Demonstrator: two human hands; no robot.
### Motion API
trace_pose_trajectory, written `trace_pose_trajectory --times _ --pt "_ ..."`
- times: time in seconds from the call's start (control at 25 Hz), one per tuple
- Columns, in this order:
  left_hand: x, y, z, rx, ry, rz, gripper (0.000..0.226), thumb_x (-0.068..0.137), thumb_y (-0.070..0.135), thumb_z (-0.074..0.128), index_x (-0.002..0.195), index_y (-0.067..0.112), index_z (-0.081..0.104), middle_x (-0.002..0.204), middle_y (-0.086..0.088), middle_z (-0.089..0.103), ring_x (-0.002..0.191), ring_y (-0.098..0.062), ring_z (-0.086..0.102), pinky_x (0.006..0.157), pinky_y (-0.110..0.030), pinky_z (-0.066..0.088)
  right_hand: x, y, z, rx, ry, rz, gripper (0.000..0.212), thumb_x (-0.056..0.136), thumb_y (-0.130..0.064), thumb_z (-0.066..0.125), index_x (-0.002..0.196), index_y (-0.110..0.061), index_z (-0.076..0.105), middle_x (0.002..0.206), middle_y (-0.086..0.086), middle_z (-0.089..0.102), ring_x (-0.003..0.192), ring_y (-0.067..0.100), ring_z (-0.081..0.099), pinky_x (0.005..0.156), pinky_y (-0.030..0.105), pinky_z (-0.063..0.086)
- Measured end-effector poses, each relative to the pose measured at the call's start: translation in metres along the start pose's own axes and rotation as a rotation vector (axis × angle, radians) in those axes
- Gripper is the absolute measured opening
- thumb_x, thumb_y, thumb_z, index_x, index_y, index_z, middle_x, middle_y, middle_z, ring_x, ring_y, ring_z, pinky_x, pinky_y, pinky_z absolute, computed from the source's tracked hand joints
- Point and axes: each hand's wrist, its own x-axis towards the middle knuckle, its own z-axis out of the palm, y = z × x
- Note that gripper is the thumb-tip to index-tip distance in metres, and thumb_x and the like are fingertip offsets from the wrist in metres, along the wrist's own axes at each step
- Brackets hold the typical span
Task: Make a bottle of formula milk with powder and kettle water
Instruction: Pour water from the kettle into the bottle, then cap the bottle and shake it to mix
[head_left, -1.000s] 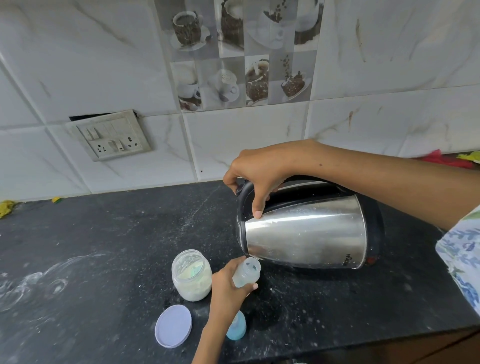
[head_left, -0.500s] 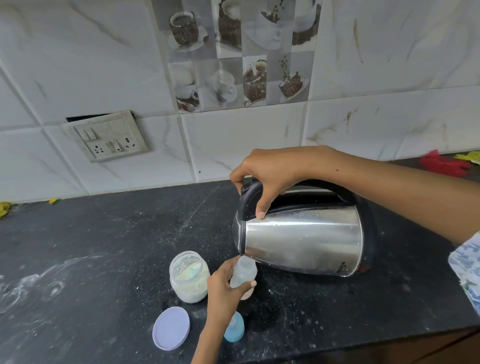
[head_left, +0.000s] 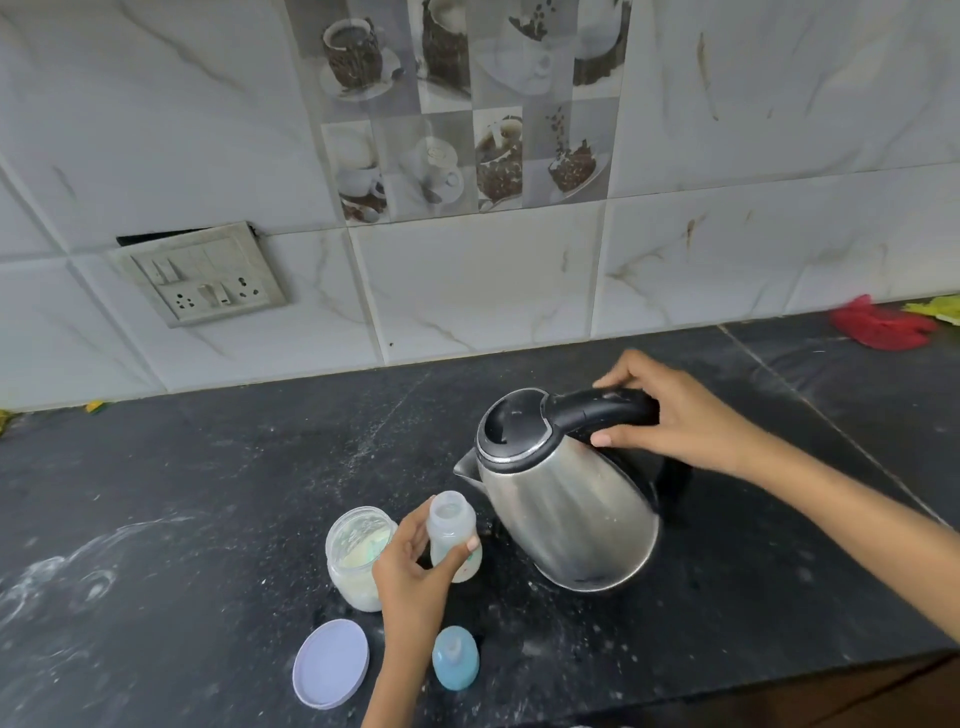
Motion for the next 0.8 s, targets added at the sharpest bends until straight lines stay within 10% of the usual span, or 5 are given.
trace_pose_trajectory --times 0.28,0.8 --pt "-0.003 0.009 -0.005 0.014 0.018 0.022 0.053 0.064 0.004 0.084 0.111 0.019 0.064 0.107 0.007 0.07 0.1 0.002 0.064 0.083 -0.004 0.046 -0.034 0.041 0.045 0.372 0.316 0.085 0.038 0.073 0.0 0.078 0.098 -0.011 0.052 0.099 0.0 0.066 0.091 -0.005 0.063 0.083 0.01 0.047" --pt "-0.013 0.022 -0.014 0.029 -0.041 0.061 0.055 0.065 0.004 0.083 0.113 0.02 0.063 0.108 0.012 0.068 0.1 0.006 0.063 0.088 -0.007 0.047 -0.054 0.058 0.08 0.275 0.478 0.165 0.042 0.08 -0.014 0.076 0.112 -0.011 0.05 0.112 -0.003 0.062 0.107 0.013 0.06 0.094 0.03 0.047"
